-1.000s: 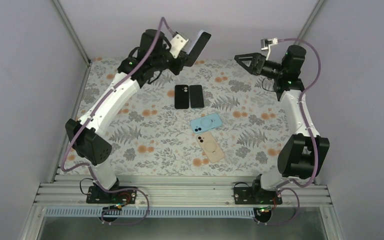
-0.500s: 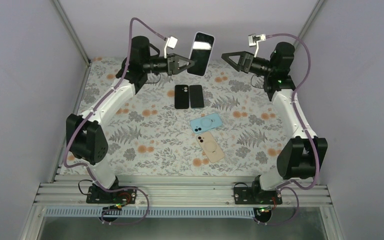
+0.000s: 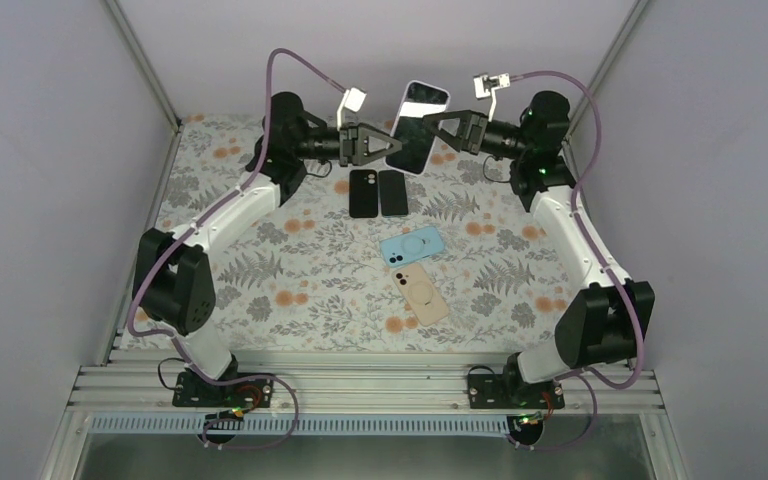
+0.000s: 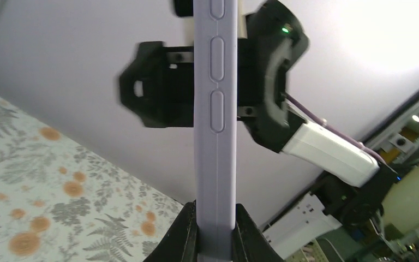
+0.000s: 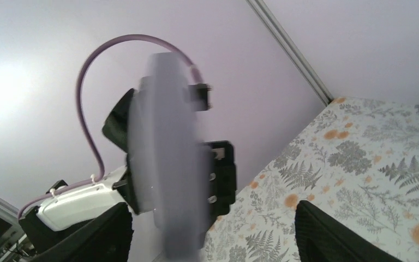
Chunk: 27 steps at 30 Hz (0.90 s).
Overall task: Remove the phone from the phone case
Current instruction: Pick up the phone at the center of the board.
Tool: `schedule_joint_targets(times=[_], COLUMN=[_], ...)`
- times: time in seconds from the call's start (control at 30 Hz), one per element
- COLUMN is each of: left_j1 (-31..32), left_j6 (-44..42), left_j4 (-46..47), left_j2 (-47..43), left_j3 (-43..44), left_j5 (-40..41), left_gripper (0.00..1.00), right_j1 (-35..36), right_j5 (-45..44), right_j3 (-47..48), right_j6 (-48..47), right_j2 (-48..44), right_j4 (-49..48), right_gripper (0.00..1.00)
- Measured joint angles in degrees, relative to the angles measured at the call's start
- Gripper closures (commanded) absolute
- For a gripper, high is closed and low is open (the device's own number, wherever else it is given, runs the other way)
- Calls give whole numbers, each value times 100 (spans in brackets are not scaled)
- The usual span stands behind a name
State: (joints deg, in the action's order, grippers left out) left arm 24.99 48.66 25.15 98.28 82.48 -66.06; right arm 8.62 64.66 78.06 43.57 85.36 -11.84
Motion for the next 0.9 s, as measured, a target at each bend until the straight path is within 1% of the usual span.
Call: schedule_joint_targets(times=[0.13, 0.33, 0.37, 0.43, 0.5, 0.57, 0.63, 0.77, 0.9], left_j1=[192, 205, 219, 234, 245, 249, 251, 223, 177], left_j6=[11, -179, -240, -365, -540, -772, -1163, -1853, -2511], left_j4=[74, -76, -133, -251, -450, -704, -1016, -1582, -2116], left_j2=[-48, -52, -52, -52, -63, -63, -90, -273, -461], left_j3=[-2, -33, -33, -28, 24, 111, 208, 258, 260], left_j5=[-74, -55, -42, -33, -22, -4, 33, 105, 85], left_gripper=[98, 98, 98, 95, 84, 75, 68, 61, 59], right_j1=[-2, 0, 0, 0, -2, -4, -4, -7, -9], right_j5=[42, 63, 61, 122, 151, 168, 164, 186, 238], right_j3=[-164, -236, -240, -262, -284, -289, -291, -306, -358], right_j6=[140, 177, 153, 175, 160, 144, 157, 192, 293], right_j2=[-26, -195, -216, -251, -264, -264, -271, -271, -313], right_j4=[-96, -188, -190, -197, -212, -229, -219, -184, -240], right_gripper=[56, 94, 96, 96, 96, 96, 96, 96, 96])
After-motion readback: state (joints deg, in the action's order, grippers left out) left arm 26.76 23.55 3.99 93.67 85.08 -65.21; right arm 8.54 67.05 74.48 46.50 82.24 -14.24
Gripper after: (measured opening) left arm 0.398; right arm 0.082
